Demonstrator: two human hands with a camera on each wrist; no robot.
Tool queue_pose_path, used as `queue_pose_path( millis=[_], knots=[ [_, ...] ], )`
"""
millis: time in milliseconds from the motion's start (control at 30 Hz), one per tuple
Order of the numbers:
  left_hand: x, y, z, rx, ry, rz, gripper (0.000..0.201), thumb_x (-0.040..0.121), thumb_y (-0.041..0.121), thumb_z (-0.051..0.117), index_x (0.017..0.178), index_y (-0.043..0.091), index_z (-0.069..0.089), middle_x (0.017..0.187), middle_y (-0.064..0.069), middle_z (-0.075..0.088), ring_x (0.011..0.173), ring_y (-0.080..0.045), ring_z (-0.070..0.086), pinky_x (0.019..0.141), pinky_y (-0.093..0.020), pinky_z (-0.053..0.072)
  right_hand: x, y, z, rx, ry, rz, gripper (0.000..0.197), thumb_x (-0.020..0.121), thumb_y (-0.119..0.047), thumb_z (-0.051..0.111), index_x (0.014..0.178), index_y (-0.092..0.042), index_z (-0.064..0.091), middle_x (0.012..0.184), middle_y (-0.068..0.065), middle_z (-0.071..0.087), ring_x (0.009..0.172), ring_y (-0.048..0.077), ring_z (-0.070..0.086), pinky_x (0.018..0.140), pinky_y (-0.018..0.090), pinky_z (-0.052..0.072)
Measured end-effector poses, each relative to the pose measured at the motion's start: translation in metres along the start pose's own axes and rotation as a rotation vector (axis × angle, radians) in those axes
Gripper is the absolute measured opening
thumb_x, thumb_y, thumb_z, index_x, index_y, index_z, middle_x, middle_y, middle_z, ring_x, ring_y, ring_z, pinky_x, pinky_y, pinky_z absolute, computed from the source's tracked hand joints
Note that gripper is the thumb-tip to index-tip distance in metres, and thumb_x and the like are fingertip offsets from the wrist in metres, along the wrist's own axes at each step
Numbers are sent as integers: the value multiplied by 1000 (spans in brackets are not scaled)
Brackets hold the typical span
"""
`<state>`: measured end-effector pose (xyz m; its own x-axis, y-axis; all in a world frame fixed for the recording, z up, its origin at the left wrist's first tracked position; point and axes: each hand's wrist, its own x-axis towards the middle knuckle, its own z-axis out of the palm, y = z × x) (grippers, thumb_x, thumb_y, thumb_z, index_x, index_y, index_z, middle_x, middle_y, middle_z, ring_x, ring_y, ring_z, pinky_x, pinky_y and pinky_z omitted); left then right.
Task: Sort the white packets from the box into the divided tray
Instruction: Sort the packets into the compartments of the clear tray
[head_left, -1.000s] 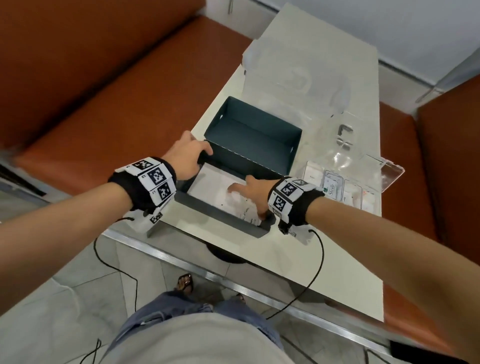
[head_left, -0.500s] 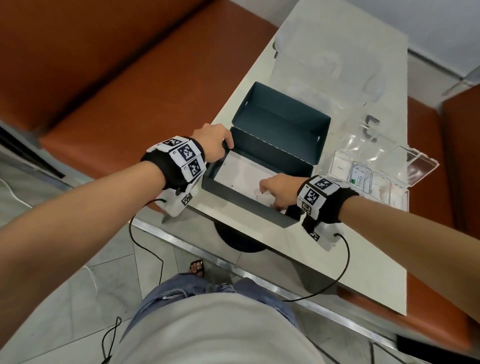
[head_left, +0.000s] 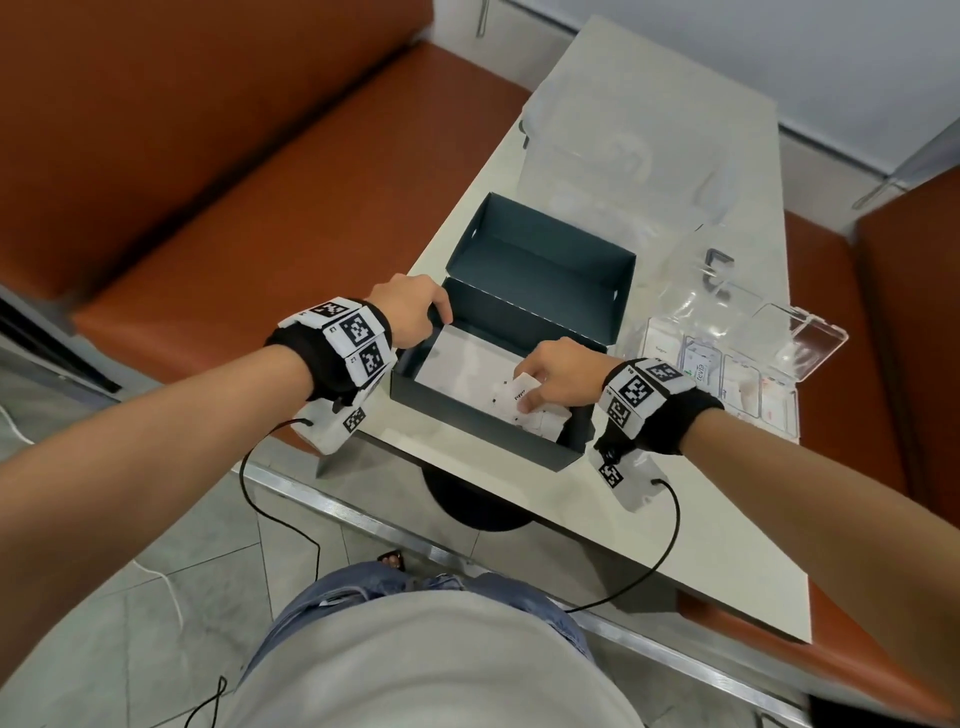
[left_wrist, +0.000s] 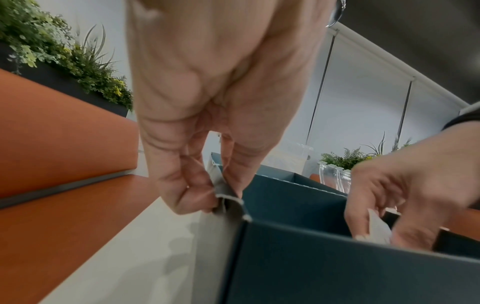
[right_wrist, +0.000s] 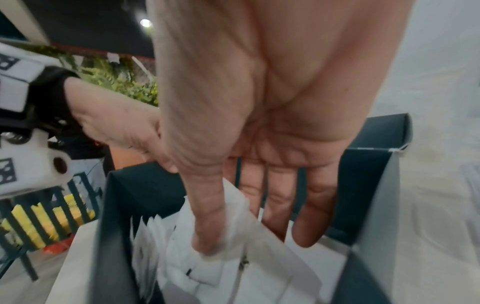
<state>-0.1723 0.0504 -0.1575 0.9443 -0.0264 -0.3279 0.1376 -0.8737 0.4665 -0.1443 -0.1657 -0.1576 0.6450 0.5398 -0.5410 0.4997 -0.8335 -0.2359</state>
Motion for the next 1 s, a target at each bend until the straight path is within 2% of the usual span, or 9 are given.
queue_pose_path(
  millis=[167,267,367,433,533,667,733,867,1000],
  knots=[
    [3,-3,-5,-26,-40,15,28,93,7,58,118,18,64,126,-11,56,103,-26,57,77,-30,47,-14,18,-23,285,154,19,22,83,-23,72,94,-5,72,88,12,71,79,24,69,73,35,58],
    [2,11,-16,22,163,98,25,95,23,59,119,20,63,127,-8,52,105,-23,55,84,-31,46,-29,27,-41,664,250,26,11,84,-15,72,92,-7,72,94,9,74,83,20,72,70,31,60],
    [-2,44,-27,-160,342,310,29,96,36,54,122,23,60,122,0,55,101,-12,56,79,-16,41,-49,32,-57,972,335,-15,13,85,-11,70,98,-11,72,99,9,74,88,23,72,71,30,60],
    [-5,69,-33,-386,282,369,40,95,47,50,128,25,55,124,6,58,104,-7,57,81,-15,47,-61,33,-65,1118,375,-71,21,86,-10,69,106,-7,70,102,11,73,93,27,71,77,37,59],
    [-9,110,-30,-853,-42,310,49,93,58,46,131,28,50,126,4,60,113,-16,61,86,-37,58,-76,35,-72,1259,431,-150,29,87,-8,68,114,0,65,106,13,72,96,27,70,74,35,58],
    [-9,151,-9,-1313,-435,196,40,97,49,44,126,24,56,122,-10,65,110,-30,65,83,-52,57,-93,41,-72,1261,560,-129,27,82,-5,72,107,-2,62,97,13,73,87,25,72,70,37,59],
    [-7,167,3,-1458,-529,196,33,102,38,41,124,21,57,127,-13,63,114,-37,62,84,-53,56,-100,48,-71,1158,650,-71,32,79,-4,75,106,-4,59,81,5,73,71,15,71,57,27,56],
    [2,199,19,-1518,-483,166,24,104,20,40,119,10,56,117,-17,68,99,-38,69,73,-43,60,-116,76,-72,759,836,70,32,73,-14,80,101,-16,63,82,-2,64,57,-3,59,51,11,46],
    [13,226,35,-1404,-340,202,18,95,10,59,112,4,59,104,-18,71,85,-32,73,60,-31,59,-137,113,-73,690,857,157,31,71,-15,82,98,-18,67,84,-1,66,65,2,59,61,17,47]
  ],
)
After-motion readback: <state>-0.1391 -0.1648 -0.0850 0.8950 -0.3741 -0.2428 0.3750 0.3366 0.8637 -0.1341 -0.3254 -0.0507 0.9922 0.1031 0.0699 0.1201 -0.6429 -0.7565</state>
